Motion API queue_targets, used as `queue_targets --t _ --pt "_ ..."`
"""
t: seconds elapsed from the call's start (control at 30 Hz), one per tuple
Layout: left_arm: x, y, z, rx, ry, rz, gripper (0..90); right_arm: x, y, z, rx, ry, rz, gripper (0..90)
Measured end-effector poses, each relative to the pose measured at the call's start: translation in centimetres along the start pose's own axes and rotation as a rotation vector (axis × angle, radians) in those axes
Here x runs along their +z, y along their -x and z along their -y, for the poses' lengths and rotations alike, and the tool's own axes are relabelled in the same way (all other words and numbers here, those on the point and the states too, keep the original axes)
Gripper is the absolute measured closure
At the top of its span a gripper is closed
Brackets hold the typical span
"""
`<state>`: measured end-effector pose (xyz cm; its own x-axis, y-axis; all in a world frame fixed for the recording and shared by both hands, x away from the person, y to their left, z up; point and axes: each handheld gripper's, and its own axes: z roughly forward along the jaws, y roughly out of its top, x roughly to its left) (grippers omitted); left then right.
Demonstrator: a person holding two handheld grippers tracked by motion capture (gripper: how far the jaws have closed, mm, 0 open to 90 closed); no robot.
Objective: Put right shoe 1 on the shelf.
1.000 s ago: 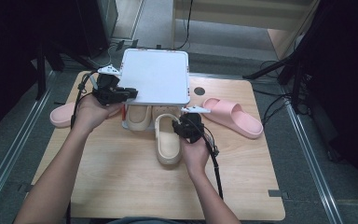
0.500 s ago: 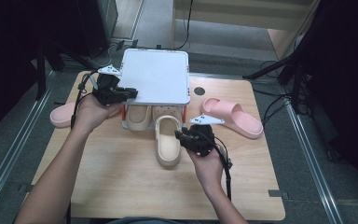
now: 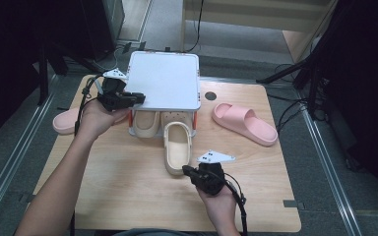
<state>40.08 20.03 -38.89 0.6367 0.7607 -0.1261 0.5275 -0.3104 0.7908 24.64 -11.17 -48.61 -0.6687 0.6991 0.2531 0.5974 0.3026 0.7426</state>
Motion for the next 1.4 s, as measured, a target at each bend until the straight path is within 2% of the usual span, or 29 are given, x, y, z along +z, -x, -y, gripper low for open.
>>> queue_targets --t 0.07,0.13,0.23,0.33,0.5,0.53,0.77,0.97,1.23,1.33,1.37,1.4 --pt "0.0 0.0 0.0 -0.001 0.002 -0.001 81.8 0.3 -0.1 0.5 0.011 -0.021 -0.013 90.0" --pt "0.0 -0.1 0.0 0.0 0.001 -0.006 83.9 0.9 -0.2 1.0 -0.001 -0.049 -0.018 90.0" --pt "0.0 -0.2 0.0 -0.003 0.002 -0.003 85.8 1.5 -0.4 1.2 -0.03 -0.085 -0.003 90.0" --pt "0.0 -0.2 0.0 -0.002 0.003 0.0 86.8 2.3 -0.1 1.3 -0.029 -0.097 0.003 90.0" --pt "0.0 -0.2 0.0 -0.003 0.003 0.0 87.8 3.0 0.5 0.8 -0.026 -0.086 0.02 90.0" --pt "0.0 -0.2 0.0 -0.003 0.003 0.0 87.8 3.1 0.6 0.7 -0.018 -0.086 0.007 90.0" --pt "0.0 0.0 0.0 -0.001 -0.001 -0.012 87.7 3.7 0.6 0.0 -0.041 -0.071 0.017 90.0" --pt "0.0 0.0 0.1 -0.003 0.008 -0.012 87.7 4.3 0.8 -1.6 -0.054 -0.045 0.005 90.0" --pt "-0.1 0.0 0.4 -0.008 0.016 -0.009 87.6 6.0 2.1 -3.6 -0.089 -0.045 0.013 90.0" --pt "-0.2 0.0 0.4 -0.007 0.02 -0.009 87.6 6.5 2.6 -4.3 -0.1 -0.045 0.046 90.0" --pt "-0.2 0.1 0.5 -0.007 0.021 -0.009 87.6 6.6 2.9 -4.5 -0.095 -0.037 0.033 90.0" --pt "-0.2 0.1 0.5 -0.007 0.021 -0.01 87.6 6.7 3.1 -4.8 -0.091 -0.04 0.049 90.0"
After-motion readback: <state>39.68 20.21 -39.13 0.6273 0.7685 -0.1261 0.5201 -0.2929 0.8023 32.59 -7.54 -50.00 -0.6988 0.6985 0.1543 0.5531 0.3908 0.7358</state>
